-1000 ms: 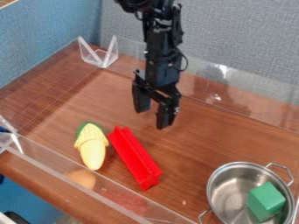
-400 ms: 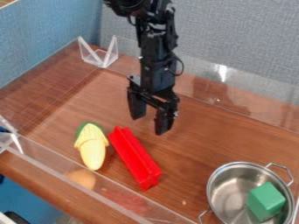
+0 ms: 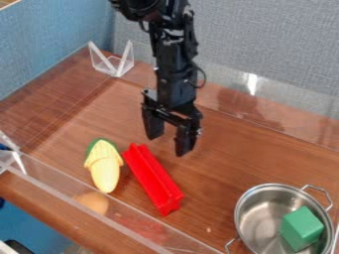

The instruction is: Put the red object to the left side of the table

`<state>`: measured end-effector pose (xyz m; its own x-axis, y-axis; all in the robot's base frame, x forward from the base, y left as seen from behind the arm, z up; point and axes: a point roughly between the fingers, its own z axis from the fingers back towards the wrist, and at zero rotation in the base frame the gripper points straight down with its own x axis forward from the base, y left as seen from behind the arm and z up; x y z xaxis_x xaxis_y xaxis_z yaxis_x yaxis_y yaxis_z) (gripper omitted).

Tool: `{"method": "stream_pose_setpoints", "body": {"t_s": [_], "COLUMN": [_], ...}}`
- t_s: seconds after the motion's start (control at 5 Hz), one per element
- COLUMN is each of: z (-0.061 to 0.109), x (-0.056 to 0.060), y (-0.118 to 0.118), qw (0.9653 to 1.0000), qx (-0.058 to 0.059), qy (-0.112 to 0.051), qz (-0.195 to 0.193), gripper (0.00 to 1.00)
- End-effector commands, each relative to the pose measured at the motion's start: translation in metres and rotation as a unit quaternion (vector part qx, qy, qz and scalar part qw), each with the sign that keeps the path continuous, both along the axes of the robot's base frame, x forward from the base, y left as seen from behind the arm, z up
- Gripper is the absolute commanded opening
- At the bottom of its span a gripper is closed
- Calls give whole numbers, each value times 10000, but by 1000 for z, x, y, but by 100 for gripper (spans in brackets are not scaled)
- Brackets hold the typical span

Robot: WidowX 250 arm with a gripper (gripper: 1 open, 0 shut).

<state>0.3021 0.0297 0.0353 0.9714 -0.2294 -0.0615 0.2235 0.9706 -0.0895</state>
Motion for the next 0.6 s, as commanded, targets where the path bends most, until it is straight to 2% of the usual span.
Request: {"method": "stream_pose_setpoints", "body": {"t_s": [0.0,0.4], "z": [22,17], "x": [3,-2], "y": [4,4], "qw": [9991,9987], "qx": [5,-71], "qy": [-405,-379], "qz": [150,333], "gripper": [100,100]}}
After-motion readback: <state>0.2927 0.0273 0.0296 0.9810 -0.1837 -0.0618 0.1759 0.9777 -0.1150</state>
